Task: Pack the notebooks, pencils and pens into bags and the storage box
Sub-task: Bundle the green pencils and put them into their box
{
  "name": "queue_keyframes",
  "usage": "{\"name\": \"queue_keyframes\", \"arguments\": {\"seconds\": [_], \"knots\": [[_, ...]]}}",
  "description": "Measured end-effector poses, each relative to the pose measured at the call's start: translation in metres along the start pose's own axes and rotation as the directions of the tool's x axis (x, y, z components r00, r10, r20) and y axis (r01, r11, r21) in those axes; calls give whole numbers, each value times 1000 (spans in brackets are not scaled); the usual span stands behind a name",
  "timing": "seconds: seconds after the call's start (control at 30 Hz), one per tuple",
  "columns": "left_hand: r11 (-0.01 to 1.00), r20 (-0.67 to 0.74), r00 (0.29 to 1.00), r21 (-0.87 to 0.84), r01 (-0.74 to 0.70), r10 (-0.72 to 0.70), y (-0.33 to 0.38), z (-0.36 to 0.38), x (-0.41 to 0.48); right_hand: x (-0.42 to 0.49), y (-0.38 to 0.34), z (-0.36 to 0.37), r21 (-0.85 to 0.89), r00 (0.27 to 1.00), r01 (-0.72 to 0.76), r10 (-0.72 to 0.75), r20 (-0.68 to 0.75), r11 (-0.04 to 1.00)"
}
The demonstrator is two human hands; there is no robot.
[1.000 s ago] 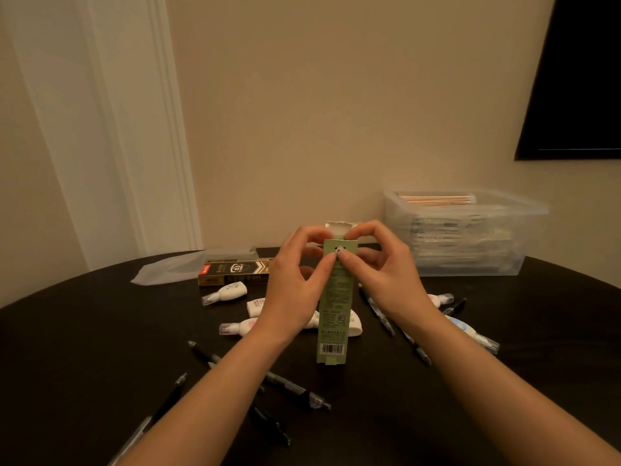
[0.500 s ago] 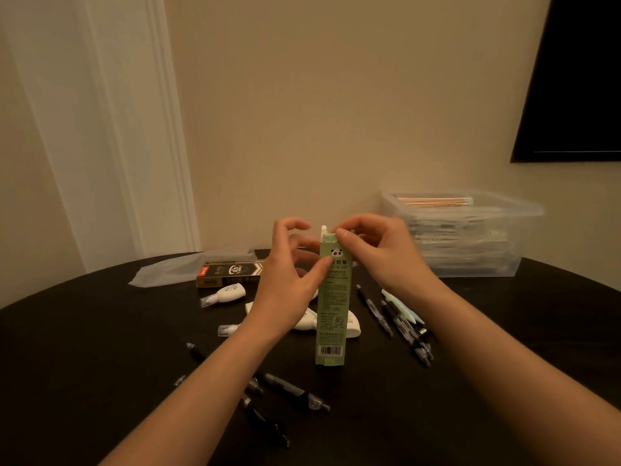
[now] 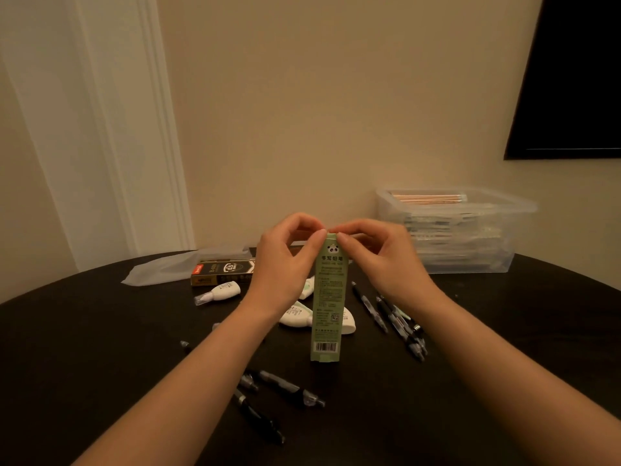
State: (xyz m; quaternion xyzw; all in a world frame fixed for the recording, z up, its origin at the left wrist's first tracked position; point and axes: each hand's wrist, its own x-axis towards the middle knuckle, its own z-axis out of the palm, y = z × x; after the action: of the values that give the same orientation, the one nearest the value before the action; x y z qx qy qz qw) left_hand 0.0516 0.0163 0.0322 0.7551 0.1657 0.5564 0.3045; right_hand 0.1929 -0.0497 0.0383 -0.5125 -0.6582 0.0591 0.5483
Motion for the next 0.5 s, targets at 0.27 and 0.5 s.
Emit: {"name": "queue_keyframes", "arguments": {"seconds": [0.27, 0.5], "knots": [[948, 12, 973, 220, -229, 232, -7, -6, -1, -5, 11, 9, -262, 945, 300, -324, -53, 917], [976, 35, 987, 145, -163, 160, -10, -5, -9, -5, 14, 5, -186, 985, 173, -172, 24, 967]]}}
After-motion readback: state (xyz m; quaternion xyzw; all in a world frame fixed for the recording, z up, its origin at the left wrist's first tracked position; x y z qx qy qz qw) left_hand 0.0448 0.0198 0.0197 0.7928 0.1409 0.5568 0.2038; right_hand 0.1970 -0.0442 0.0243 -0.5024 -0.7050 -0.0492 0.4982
